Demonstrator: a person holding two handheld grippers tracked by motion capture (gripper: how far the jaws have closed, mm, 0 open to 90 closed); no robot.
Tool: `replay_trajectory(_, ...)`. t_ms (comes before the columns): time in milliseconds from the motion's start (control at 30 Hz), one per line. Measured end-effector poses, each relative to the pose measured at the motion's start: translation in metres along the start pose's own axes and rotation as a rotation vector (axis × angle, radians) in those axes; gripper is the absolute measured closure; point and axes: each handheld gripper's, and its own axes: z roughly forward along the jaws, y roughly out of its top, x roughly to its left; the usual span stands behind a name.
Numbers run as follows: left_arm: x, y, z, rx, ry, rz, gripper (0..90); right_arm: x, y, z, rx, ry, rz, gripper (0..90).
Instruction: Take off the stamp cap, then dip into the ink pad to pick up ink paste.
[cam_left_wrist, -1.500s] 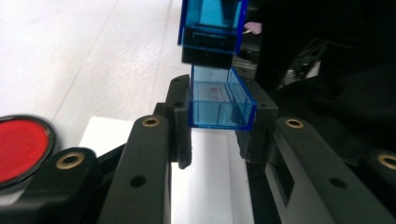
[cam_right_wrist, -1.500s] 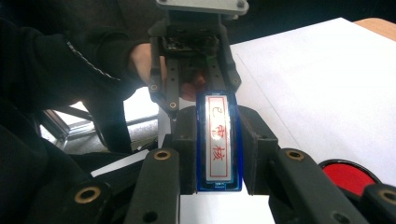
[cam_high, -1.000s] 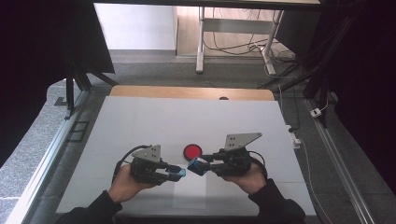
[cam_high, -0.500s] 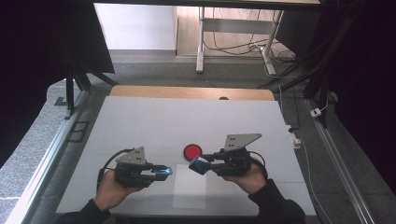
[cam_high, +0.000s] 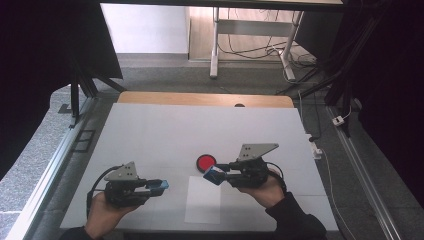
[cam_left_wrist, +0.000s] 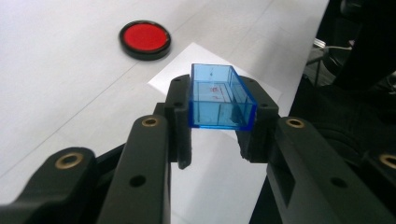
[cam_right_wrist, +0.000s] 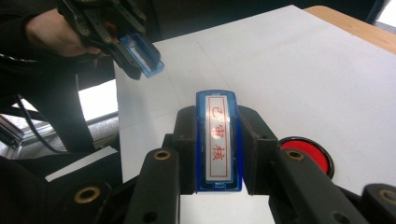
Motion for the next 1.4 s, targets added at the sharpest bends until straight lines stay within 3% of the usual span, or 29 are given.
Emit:
replay_trajectory(200,-0.001,-0.011,-0.013,0.001,0.048,-0.05,68.5,0.0,0.0,0.001,0.012,-0.025,-0.001,70.7)
replay_trajectory(633,-0.002,-0.031,-0.03,0.008,0.124,-0.076,68.4,-0.003,-0.003,0.004,0.034,-0.057,0.004,70.7)
replay_trajectory(1100,0.003,-0.05,-0.038,0.0,0.131,-0.157,68.5,-0.007,-0.006,0.004,0.053,-0.081,0.001,70.7)
replay_trajectory(1400,0.005,-0.052,-0.038,0.0,0.133,-0.169,68.5,-0.011,-0.005,0.008,0.06,-0.09,0.005,70.7)
